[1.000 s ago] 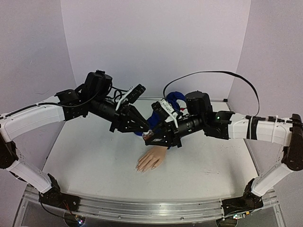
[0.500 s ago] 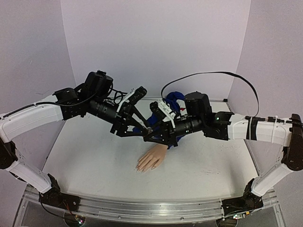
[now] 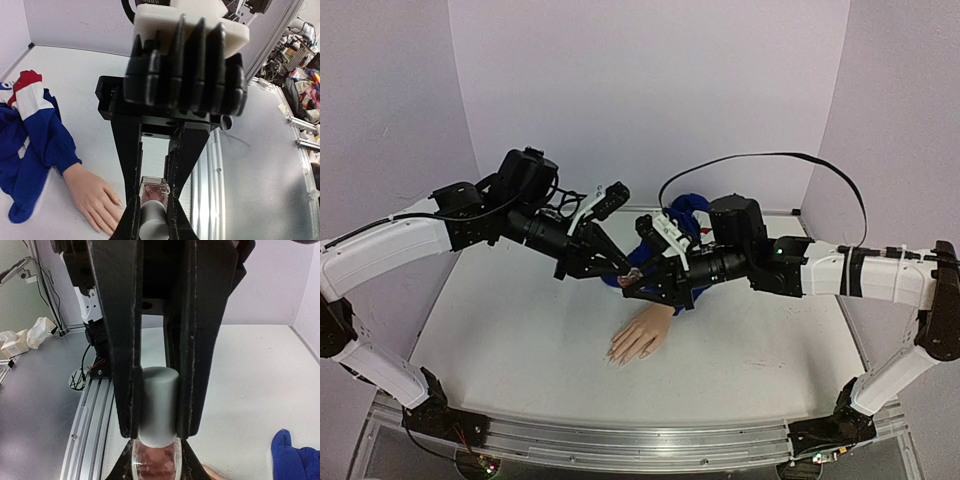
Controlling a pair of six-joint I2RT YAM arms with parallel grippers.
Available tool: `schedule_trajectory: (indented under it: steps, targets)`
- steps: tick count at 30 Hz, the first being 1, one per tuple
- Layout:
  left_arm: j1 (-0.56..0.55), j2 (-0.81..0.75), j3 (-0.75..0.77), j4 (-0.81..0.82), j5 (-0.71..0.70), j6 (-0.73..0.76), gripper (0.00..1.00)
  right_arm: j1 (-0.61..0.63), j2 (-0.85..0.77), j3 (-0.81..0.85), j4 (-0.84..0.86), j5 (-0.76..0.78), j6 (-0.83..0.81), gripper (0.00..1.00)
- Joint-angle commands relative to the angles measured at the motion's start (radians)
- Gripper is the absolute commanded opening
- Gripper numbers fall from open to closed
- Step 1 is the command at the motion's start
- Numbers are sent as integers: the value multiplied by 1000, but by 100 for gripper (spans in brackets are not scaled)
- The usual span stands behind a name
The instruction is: Paint the nails
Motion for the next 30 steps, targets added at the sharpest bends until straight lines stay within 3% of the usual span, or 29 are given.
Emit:
schedule_trajectory:
  steps: [1,4,6,7,10,19,30]
  targets:
    - [-5,-35,48,8,-86,9,3,1,-10,11,43,54,-4,11]
    - [-5,-32,45,8,-300,-21,0,0,4,12,11,180,4,55]
    - [6,-28,38,8,-526,-67,0,1,1,-8,5,306,9,92]
    - [17,-21,33,8,-665,-104,0,1,-7,-20,6,390,14,97]
    - [119,-1,-4,-19,-896,-255,0,1,-36,-62,6,550,23,98]
    - [360,90,-212,46,-943,-457,0,0,-148,-154,9,660,11,98]
    - [477,266,-300,190,-940,-541,0,0,-235,-206,10,706,7,98]
